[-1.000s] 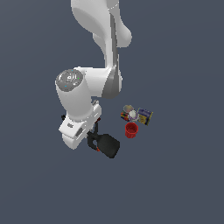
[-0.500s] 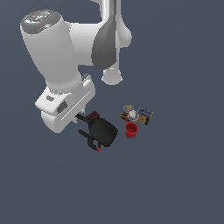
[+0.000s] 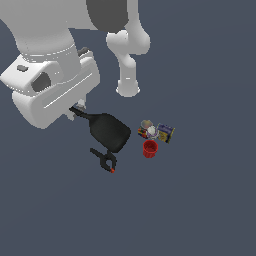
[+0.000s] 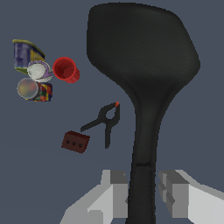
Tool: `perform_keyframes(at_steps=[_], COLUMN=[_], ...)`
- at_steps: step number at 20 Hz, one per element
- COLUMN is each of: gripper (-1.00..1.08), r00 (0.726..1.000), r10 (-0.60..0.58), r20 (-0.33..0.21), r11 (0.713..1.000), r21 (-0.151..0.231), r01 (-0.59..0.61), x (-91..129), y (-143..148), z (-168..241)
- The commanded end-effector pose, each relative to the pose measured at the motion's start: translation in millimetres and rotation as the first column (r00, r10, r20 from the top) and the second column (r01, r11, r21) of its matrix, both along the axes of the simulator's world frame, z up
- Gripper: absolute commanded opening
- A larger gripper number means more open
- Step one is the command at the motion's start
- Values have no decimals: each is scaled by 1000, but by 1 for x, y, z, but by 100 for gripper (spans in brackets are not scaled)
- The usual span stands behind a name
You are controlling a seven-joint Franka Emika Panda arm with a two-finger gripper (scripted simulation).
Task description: Pick up a designated object from a clutter of objects.
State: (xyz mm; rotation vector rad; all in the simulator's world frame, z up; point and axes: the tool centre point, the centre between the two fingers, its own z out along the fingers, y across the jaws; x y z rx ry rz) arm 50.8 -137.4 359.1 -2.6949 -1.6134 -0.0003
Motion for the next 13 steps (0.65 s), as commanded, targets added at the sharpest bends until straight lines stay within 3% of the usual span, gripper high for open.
perform_keyframes(at_steps=[1, 13], gripper=[-100, -100], r00=[1000, 1000], r10=[0, 0], r20=[0, 0], r11=[1000, 1000], r21=[0, -1], r01=[0, 0], x=[0, 2], y=[-2, -7], z=[17, 41])
